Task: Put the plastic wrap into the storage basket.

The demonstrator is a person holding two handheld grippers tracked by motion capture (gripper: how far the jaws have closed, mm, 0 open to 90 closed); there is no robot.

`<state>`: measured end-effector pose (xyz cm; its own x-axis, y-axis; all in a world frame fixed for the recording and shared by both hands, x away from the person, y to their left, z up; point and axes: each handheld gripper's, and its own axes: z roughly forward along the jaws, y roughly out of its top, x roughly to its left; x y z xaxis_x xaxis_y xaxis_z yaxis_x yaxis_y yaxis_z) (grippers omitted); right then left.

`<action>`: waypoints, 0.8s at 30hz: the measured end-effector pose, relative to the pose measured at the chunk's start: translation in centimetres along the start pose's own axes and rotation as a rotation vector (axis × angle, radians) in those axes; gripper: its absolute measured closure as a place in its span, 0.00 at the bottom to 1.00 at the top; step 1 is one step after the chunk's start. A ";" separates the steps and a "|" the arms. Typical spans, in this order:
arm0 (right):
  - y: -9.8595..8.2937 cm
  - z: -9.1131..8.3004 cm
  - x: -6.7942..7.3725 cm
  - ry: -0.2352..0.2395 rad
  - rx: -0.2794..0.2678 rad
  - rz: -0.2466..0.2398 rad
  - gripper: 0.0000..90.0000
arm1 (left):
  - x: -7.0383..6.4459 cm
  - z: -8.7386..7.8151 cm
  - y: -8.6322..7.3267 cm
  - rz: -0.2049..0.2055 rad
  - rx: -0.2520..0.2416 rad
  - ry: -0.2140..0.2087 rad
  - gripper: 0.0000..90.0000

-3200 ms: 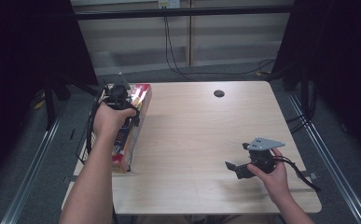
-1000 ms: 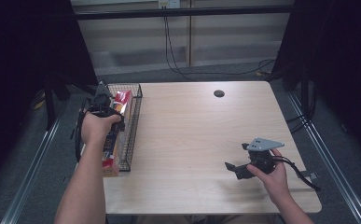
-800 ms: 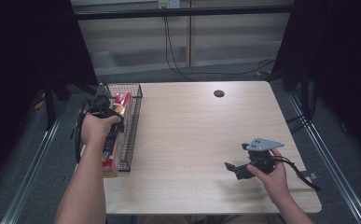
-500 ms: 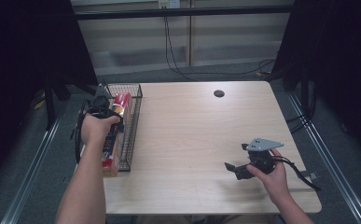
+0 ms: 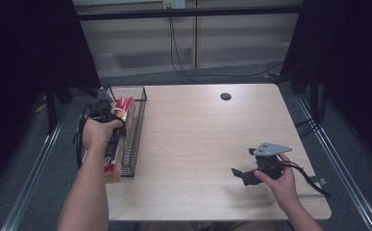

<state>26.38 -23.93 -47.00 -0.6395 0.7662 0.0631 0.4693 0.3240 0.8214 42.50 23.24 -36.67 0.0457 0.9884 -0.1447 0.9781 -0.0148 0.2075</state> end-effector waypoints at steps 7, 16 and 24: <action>0.0 0.0 0.0 -0.002 0.001 -0.001 0.00 | 0.2 0.5 -0.1 -0.011 0.004 -0.001 0.49; 0.0 0.0 0.0 -0.001 -0.001 -0.001 0.00 | 0.4 1.1 0.0 -0.006 0.013 0.001 0.49; 0.0 0.0 0.0 -0.004 0.001 -0.002 0.00 | 0.3 1.5 0.2 -0.007 0.019 0.009 0.49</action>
<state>26.34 -23.91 -47.00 -0.6377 0.7680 0.0590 0.4685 0.3259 0.8211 43.03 23.30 -38.09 0.0372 0.9899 -0.1371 0.9821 -0.0109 0.1883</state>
